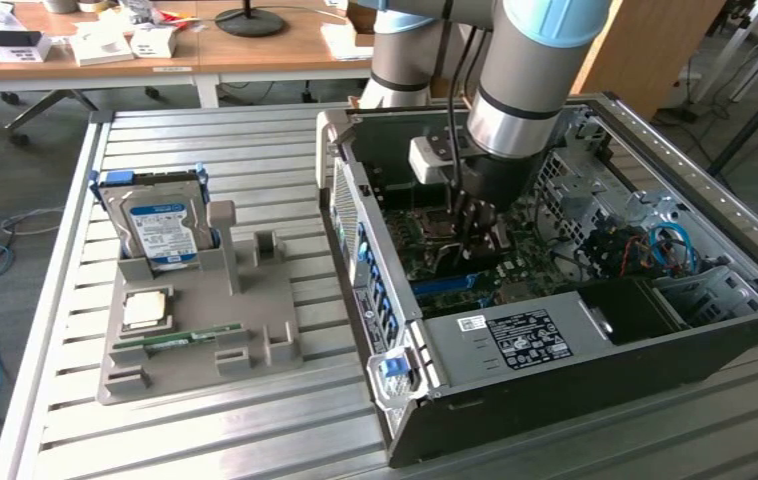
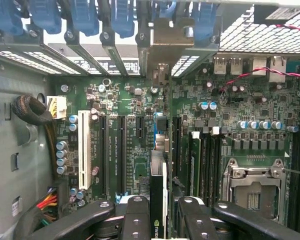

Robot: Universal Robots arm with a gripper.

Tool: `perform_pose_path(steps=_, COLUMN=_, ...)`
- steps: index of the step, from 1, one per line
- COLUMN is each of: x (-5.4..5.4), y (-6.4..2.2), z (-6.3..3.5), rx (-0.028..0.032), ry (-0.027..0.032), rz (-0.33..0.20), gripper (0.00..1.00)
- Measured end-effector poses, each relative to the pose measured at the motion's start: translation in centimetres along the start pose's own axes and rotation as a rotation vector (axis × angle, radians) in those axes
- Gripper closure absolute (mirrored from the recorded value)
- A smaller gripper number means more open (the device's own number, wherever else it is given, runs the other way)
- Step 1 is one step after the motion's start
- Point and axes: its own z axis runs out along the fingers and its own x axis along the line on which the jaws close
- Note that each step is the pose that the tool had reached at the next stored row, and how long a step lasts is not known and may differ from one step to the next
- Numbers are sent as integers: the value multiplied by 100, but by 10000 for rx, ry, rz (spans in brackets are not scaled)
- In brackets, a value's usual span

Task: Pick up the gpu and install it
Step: 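Insert the gpu into the slot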

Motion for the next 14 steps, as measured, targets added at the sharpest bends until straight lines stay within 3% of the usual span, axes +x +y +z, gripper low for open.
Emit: perform_pose_path(steps=14, x=21, y=-1, z=0, rx=1, ry=-1, rz=-3, gripper=73)
